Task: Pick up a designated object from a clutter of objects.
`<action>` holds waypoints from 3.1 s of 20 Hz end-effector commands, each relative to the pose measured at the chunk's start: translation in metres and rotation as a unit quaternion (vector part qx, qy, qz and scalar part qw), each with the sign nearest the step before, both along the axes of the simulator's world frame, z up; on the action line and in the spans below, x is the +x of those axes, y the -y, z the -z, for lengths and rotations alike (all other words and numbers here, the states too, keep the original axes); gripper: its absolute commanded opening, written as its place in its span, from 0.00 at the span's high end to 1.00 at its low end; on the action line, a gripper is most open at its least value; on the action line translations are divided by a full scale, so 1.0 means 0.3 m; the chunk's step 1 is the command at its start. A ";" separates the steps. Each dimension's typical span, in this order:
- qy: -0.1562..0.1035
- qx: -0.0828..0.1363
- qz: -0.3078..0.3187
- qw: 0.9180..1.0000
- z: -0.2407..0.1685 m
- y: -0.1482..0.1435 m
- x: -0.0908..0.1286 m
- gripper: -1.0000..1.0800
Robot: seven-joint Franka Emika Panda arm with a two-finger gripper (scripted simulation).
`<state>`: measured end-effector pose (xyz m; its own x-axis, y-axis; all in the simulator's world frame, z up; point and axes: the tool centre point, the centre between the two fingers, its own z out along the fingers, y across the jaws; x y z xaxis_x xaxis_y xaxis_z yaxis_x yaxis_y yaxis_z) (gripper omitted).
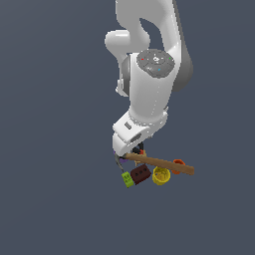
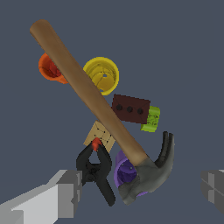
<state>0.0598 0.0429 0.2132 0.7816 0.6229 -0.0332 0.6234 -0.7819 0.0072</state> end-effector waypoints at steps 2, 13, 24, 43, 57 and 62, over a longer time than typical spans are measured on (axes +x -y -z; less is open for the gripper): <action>0.001 0.002 -0.057 0.998 0.055 -0.038 0.031 0.04; 0.005 0.011 -0.202 0.979 0.205 -0.141 0.096 0.04; 0.007 0.015 -0.249 0.968 0.257 -0.177 0.113 0.04; 0.007 0.016 -0.249 0.968 0.424 -0.177 0.113 0.04; 0.015 0.015 -0.252 0.968 0.387 -0.188 0.122 1.00; 0.015 0.015 -0.252 0.968 0.357 -0.180 0.098 1.00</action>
